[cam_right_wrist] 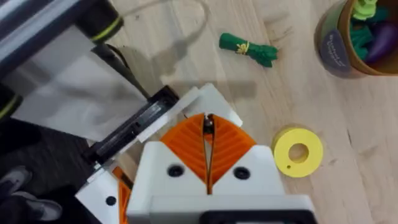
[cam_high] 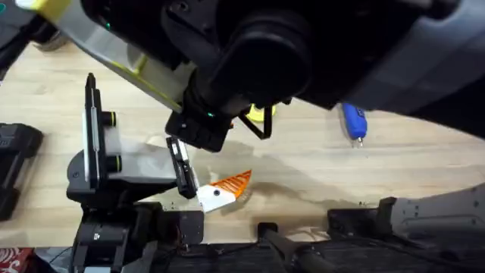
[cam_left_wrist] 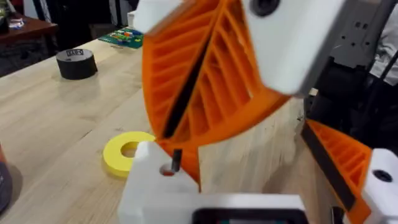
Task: Pick up the gripper from the table and insert it into the empty holder that is missing its gripper. Then pick up a screw, insert it into the mounting hole, and use the screwdriver to tighten it. Finally, clean up the table by picking up the vegetable and placing it into the bucket.
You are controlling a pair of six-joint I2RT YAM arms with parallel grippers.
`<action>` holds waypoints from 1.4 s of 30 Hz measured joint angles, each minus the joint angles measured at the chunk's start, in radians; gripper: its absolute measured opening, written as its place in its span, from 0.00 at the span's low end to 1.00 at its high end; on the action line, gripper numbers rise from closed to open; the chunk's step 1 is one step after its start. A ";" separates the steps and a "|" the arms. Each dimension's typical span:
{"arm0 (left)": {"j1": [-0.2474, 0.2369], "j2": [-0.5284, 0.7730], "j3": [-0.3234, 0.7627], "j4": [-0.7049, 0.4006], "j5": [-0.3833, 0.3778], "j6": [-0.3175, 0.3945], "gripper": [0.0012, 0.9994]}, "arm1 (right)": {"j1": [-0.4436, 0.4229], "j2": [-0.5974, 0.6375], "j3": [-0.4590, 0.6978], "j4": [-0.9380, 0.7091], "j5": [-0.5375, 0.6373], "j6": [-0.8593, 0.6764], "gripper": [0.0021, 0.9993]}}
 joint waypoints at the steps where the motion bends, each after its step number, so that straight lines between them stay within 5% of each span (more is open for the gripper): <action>1: 0.000 0.000 0.000 0.000 0.000 0.000 0.99 | -0.001 0.000 0.000 0.000 0.000 -0.001 0.00; 42: 0.000 0.000 0.000 0.000 0.000 0.000 0.99 | -0.007 0.000 0.000 0.000 0.000 -0.028 0.00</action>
